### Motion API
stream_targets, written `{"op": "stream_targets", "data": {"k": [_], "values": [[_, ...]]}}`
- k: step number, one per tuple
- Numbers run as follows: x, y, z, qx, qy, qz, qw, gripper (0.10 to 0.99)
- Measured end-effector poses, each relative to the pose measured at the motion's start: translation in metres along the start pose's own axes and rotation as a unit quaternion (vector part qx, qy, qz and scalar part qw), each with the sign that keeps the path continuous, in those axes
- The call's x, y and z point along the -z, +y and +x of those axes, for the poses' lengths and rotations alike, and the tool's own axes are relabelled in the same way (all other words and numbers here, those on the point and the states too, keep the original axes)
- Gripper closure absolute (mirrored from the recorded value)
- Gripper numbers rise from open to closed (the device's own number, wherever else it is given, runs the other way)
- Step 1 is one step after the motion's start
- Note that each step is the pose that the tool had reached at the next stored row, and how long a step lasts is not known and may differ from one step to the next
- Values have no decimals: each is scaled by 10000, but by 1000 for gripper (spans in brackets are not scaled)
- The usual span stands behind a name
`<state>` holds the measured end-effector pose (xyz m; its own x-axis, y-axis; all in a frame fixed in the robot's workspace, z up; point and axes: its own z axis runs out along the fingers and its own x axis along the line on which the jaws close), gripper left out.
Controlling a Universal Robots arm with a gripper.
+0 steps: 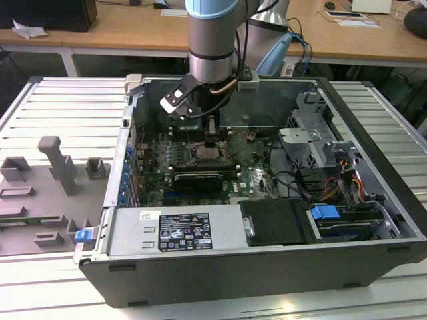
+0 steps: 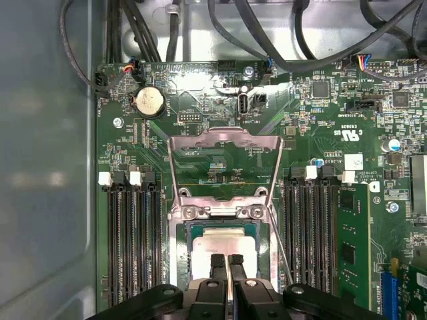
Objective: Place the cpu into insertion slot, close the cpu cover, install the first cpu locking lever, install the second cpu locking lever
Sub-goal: 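Close the cpu cover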
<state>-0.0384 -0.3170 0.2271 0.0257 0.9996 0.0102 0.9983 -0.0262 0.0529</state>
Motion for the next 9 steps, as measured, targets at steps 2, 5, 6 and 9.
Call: {"op": "stream_targets", "data": {"k": [2,5,6,9], "values": [[20,1,0,0,0,0,10000,925],[31,50,3,0,-2,3,10000,925],[28,101,4,0,-3,11,10000,925],[239,114,6,0,-3,11,10000,925]]}}
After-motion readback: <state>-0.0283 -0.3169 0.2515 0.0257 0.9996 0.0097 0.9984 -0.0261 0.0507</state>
